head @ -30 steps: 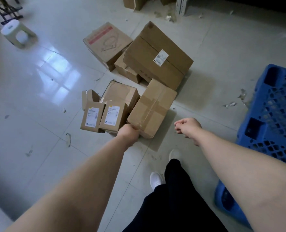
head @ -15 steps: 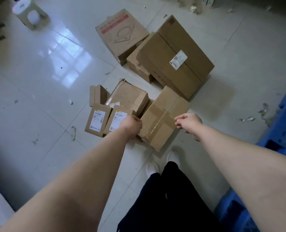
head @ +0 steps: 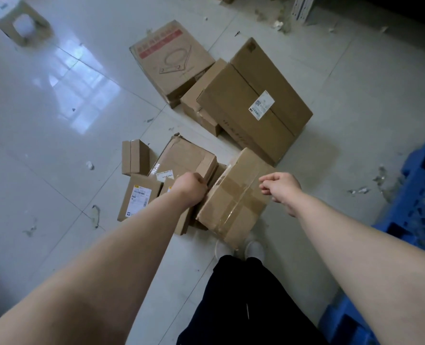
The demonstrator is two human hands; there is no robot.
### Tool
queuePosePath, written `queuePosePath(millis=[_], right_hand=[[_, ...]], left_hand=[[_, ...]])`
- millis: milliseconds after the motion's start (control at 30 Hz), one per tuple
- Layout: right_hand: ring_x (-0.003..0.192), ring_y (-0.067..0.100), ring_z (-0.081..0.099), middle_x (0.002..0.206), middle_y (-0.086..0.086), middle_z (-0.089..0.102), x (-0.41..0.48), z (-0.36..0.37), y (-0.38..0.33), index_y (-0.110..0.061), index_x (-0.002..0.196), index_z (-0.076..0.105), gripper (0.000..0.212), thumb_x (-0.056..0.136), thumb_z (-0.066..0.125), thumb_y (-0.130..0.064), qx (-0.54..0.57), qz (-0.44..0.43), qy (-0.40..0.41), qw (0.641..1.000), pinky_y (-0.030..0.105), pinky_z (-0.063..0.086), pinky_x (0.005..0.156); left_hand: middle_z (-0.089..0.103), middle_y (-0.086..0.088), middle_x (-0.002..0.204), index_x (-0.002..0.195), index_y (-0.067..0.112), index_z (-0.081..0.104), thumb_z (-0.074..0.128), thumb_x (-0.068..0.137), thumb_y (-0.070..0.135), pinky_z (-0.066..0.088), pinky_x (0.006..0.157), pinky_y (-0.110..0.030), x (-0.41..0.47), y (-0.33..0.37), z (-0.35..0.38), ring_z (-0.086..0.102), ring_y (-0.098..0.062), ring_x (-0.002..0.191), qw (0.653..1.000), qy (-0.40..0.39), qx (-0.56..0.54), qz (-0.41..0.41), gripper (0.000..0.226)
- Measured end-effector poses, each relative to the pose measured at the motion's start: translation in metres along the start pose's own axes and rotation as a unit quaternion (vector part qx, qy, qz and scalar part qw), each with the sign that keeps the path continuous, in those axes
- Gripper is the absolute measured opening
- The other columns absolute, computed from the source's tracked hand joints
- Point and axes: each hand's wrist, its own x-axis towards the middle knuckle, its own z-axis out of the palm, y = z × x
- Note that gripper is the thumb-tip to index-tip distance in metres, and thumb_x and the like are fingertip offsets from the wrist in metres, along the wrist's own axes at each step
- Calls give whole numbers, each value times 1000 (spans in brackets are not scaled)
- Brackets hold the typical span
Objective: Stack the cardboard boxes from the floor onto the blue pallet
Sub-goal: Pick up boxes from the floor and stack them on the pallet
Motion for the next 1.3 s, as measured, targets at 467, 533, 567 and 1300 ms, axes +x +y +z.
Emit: queuePosePath(millis=[467, 533, 567, 1300], right_hand=[[72, 13, 63, 83, -1, 70, 54, 30, 50, -19, 82, 68, 21, 92, 52, -9, -29, 110, 13, 993, 20, 35, 49], [73, 13, 62, 84, 0, 70, 55, 40, 52, -19, 86, 69, 20, 93, 53, -9, -31, 109, 6, 994, 19, 35, 49], [73, 13, 62, 85, 0, 70, 55, 45, 53, -20, 87, 69, 20, 93, 53, -9, -33, 106, 0, 994, 19, 35, 49], [73, 13, 62, 86, 2, 70, 135, -83, -68, -15, 93, 68, 22, 93, 48, -7, -30, -17, -63, 997, 17, 37, 49]], left_hand=[[67, -17, 109, 114, 6, 65, 45, 94, 13, 56, 86, -46, 50, -39, 39, 63, -36, 100, 996, -58, 48, -53, 30], [67, -16, 108, 113, 6, 66, 43, 93, 10, 56, 87, -45, 49, -47, 41, 63, -35, 101, 995, -60, 58, -59, 30], [67, -16, 109, 111, 4, 67, 42, 94, 9, 55, 88, -42, 47, -52, 42, 63, -34, 101, 994, -59, 60, -63, 30], [68, -12, 110, 107, 6, 67, 48, 94, 16, 53, 93, -41, 87, 118, 20, 65, -29, 102, 997, 37, -13, -62, 25]])
